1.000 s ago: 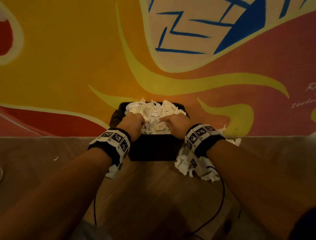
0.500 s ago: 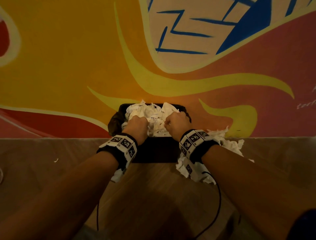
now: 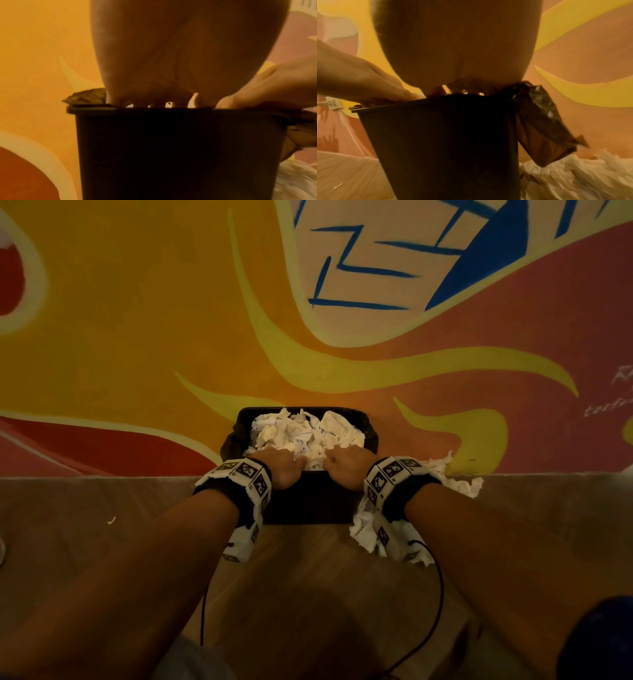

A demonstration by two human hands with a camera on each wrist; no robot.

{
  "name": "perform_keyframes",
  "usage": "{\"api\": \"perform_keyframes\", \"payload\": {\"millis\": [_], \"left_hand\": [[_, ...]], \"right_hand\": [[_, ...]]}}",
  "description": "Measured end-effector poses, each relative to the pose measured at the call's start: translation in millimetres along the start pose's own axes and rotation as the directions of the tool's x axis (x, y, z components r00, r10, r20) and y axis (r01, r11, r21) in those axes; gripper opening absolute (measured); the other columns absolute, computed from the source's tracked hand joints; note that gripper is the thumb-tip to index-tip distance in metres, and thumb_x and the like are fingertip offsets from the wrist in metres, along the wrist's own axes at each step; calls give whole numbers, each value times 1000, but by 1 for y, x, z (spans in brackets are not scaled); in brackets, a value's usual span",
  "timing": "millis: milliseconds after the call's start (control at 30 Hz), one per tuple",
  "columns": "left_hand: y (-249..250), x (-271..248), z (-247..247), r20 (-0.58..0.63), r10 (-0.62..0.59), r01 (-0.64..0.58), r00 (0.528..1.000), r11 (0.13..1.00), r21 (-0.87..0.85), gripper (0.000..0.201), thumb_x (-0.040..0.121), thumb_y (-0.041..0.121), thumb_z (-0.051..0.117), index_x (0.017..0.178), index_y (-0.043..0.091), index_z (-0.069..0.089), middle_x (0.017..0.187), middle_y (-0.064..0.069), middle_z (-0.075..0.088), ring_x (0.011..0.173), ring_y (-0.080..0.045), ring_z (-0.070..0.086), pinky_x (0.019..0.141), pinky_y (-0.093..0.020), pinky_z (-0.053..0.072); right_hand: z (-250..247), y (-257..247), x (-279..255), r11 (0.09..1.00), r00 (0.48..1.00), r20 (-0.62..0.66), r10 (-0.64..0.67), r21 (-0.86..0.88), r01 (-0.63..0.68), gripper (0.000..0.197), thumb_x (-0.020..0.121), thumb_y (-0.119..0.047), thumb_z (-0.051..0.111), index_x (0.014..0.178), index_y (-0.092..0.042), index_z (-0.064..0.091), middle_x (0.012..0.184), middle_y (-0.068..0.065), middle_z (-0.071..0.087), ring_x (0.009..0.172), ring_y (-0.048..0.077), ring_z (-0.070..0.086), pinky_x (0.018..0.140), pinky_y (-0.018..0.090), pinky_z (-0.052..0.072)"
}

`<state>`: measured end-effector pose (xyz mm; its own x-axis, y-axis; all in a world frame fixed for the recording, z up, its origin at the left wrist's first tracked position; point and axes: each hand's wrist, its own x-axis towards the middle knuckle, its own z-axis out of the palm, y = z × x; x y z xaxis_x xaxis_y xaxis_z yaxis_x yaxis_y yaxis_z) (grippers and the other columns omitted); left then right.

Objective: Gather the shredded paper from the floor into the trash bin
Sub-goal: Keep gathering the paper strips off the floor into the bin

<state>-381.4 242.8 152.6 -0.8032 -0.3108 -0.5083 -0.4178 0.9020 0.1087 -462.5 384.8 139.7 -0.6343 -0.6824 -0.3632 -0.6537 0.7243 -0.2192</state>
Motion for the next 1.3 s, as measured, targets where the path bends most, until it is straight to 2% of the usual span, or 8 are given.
{"api": "perform_keyframes", "payload": {"millis": [133, 267, 433, 700, 833, 967, 1167, 1300], "left_hand": [[-6, -7, -4, -253, 65, -89, 965, 993, -83, 34, 100, 36, 34, 103, 12, 58, 114, -17, 59, 93, -32, 58, 80, -38, 49], [-7, -13, -7, -470, 102, -167, 877, 981, -97, 39, 98, 21, 43, 137, 19, 40, 130, -14, 50, 114, -36, 51, 90, -51, 48], [5, -13, 5, -249, 219, -217, 944, 976, 32, 56, 100, 28, 38, 151, 26, 17, 156, -17, 16, 141, -42, 17, 110, -58, 27], [-3, -2, 6, -35, 48, -47, 998, 998, 45, 54, 102, 45, 14, 150, 22, 22, 161, -10, -7, 145, -38, 13, 115, -54, 18], [-1, -5, 6, -31, 81, -82, 996, 996, -39, 57, 103, 46, 17, 153, 18, 19, 161, -13, -6, 147, -34, 10, 116, -44, 17], [-2, -12, -7, -127, 160, -155, 979, 987, 53, 47, 100, 48, 32, 139, 24, 42, 154, -10, 28, 140, -34, 26, 112, -51, 27], [29, -33, -19, -464, 235, -178, 854, 970, 163, 60, 95, 45, 42, 150, 30, 22, 160, -9, 9, 146, -41, -4, 116, -59, 0], [69, -47, -24, -561, 366, -483, 743, 873, -70, 48, 91, 27, 53, 138, 19, 44, 147, -9, 38, 134, -32, 34, 106, -41, 32]], "right_hand": [[0, 6, -7, 998, 988, -137, -66, -7, 65, 36, 100, -37, 28, 113, -11, 51, 109, 10, 53, 101, 33, 54, 90, 47, 45], [-5, 10, -9, 997, 984, -169, -51, -65, 41, 47, 99, -44, 22, 137, -25, 41, 137, 6, 45, 131, 44, 31, 109, 60, 21], [3, -2, -15, 994, 986, -132, -102, -62, 95, 48, 99, -43, 28, 144, -28, 31, 140, 13, 38, 123, 43, 41, 101, 51, 37], [11, 5, -4, 987, 999, 40, -7, -163, 13, 52, 97, -56, 12, 147, -45, 19, 161, -2, 6, 145, 37, 8, 116, 53, 8], [4, 2, -10, 993, 996, 54, -77, -87, 81, 51, 100, -49, 20, 149, -35, 25, 160, 8, 12, 144, 34, 13, 115, 45, 10], [-15, 9, -26, 987, 986, -66, -155, 32, 157, 49, 99, -36, 39, 146, -25, 34, 150, 10, 32, 135, 30, 35, 108, 42, 34], [-45, 39, -59, 974, 949, -250, -193, 69, 216, 51, 98, -33, 44, 146, -25, 31, 146, 8, 33, 129, 27, 37, 101, 40, 35], [-40, 83, -87, 981, 921, -383, -70, 140, 133, 37, 97, -34, 44, 133, -24, 47, 133, 4, 47, 115, 23, 48, 84, 28, 42]]}}
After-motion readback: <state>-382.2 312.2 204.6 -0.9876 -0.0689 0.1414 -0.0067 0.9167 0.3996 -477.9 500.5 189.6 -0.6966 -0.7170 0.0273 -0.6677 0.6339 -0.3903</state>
